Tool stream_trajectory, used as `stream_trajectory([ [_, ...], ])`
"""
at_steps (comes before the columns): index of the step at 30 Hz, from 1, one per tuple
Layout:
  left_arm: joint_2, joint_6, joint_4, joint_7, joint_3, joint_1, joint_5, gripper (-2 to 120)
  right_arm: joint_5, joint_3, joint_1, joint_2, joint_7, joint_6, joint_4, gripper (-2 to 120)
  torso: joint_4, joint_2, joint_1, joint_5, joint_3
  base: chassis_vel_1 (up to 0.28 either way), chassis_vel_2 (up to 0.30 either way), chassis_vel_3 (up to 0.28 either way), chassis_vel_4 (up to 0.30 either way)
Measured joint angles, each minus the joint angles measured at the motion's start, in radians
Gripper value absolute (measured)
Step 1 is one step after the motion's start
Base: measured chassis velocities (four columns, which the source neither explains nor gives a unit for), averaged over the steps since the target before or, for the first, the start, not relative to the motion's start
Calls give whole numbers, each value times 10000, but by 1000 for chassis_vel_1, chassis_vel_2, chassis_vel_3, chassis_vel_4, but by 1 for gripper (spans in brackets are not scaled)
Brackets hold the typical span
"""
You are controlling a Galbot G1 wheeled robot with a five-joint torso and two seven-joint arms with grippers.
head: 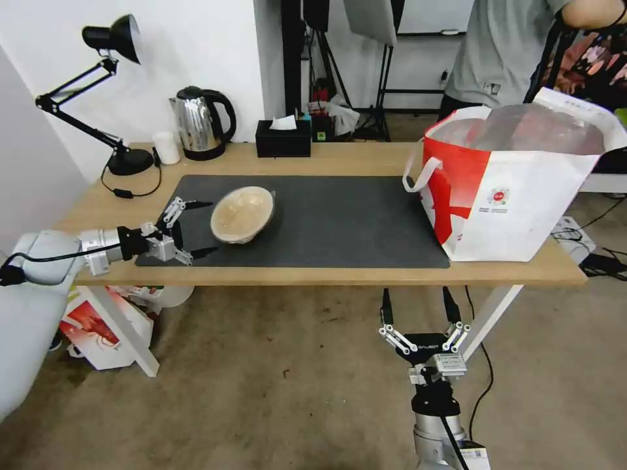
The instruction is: Pick up the trash from the table and place it into the takeout bag.
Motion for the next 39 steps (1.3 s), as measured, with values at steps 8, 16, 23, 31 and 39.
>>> stream_trajectory([
  [8,-46,0,81,0,101,-247,250,100,0,0,0,0,0,0,0,100,0,0,0,0,0,0,0,0,0],
  [16,-210,-2,198,9,141,-435,634,100,0,0,0,0,0,0,0,100,-1,0,0,0,0,0,0,0,0],
  [23,-323,-3,359,26,288,-533,704,100,-1,0,0,0,0,0,0,100,0,0,-1,0,0,0,0,0,0],
  [31,-532,-4,814,136,407,-589,795,100,0,0,0,0,0,0,0,100,1,0,0,-1,0,0,0,0,0],
  [39,-763,5,1056,584,384,-639,857,91,0,0,0,0,0,0,0,100,1,0,-2,-1,0,0,0,0,0],
])
